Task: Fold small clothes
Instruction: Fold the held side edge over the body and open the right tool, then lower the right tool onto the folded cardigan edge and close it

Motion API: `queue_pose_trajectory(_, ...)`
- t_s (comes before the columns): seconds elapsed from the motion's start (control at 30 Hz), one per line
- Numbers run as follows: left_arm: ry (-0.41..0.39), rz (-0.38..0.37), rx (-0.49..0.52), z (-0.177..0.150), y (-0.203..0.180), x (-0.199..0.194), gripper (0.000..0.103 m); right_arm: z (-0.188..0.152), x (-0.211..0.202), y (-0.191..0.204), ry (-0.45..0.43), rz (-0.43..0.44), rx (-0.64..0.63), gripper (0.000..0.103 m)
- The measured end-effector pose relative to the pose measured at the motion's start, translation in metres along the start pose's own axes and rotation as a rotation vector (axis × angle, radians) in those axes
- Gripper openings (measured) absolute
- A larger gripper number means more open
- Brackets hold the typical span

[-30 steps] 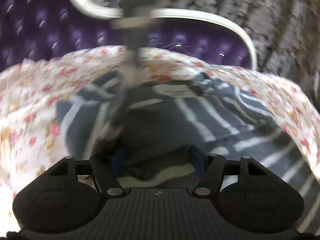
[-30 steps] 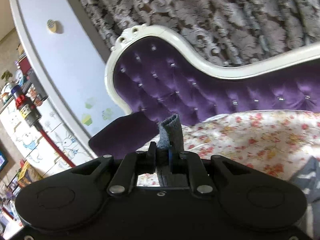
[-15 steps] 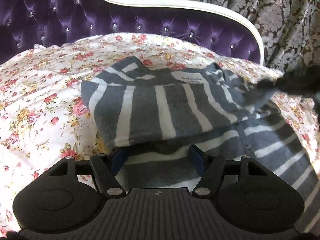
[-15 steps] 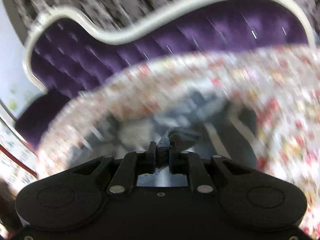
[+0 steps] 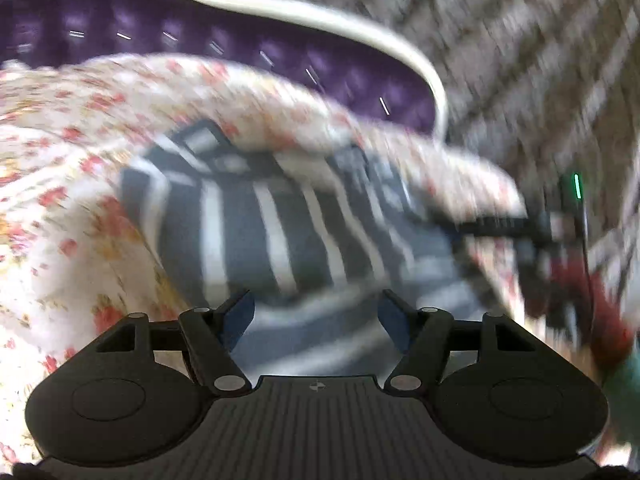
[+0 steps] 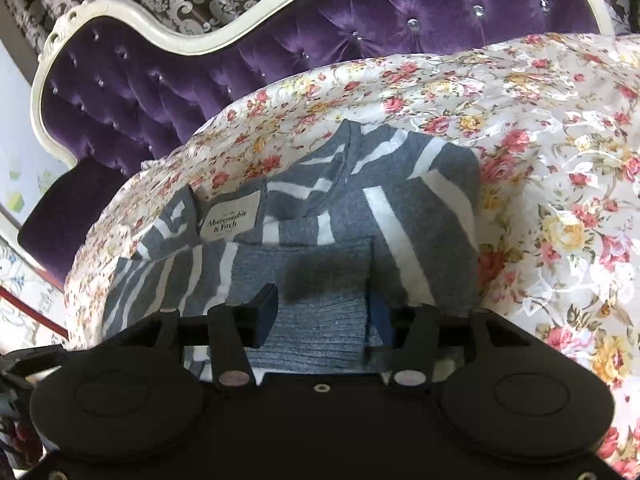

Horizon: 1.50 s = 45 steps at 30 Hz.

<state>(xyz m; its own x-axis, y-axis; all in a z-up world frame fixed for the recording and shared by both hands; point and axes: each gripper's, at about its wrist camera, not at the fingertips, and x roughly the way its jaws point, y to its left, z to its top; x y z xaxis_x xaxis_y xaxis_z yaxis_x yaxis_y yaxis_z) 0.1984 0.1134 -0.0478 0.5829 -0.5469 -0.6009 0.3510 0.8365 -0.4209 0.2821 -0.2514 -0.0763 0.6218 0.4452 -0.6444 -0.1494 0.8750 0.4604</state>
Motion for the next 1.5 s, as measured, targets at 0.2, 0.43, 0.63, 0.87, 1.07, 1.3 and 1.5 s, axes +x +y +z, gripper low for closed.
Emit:
queue_pose_trajectory(0.2,-0.096,0.304,-0.074,0.004,0.004,0.016,0.076,0.000,0.006,0.003,-0.016,-0.022,0.002,0.058)
queue_pose_trajectory(0.43,-0.026,0.450,-0.038,0.000,0.006,0.046,0.078,-0.002,0.012,0.016,-0.025,-0.086,-0.092,0.058)
queue_pose_trajectory(0.63,-0.031,0.436,-0.064,0.003,0.012,0.043,0.079,-0.007,0.014,0.023,-0.042,-0.135,-0.163,0.026)
queue_pose_trajectory(0.87,-0.034,0.443,-0.063,0.002,0.008,0.043,0.079,-0.010,0.001,0.041,-0.128,-0.220,-0.315,0.016)
queue_pose_trajectory(1.07,-0.028,0.461,-0.051,0.001,0.007,0.043,0.080,-0.009,0.011,0.028,-0.053,-0.249,-0.260,0.039)
queue_pose_trajectory(1.3,-0.079,0.478,-0.079,-0.008,0.007,0.043,0.093,-0.013,0.013,0.028,-0.050,-0.249,-0.267,0.063)
queue_pose_trajectory(1.5,-0.055,0.511,-0.105,-0.007,0.004,0.045,0.097,-0.016,0.013,0.029,-0.067,-0.210,-0.235,0.076)
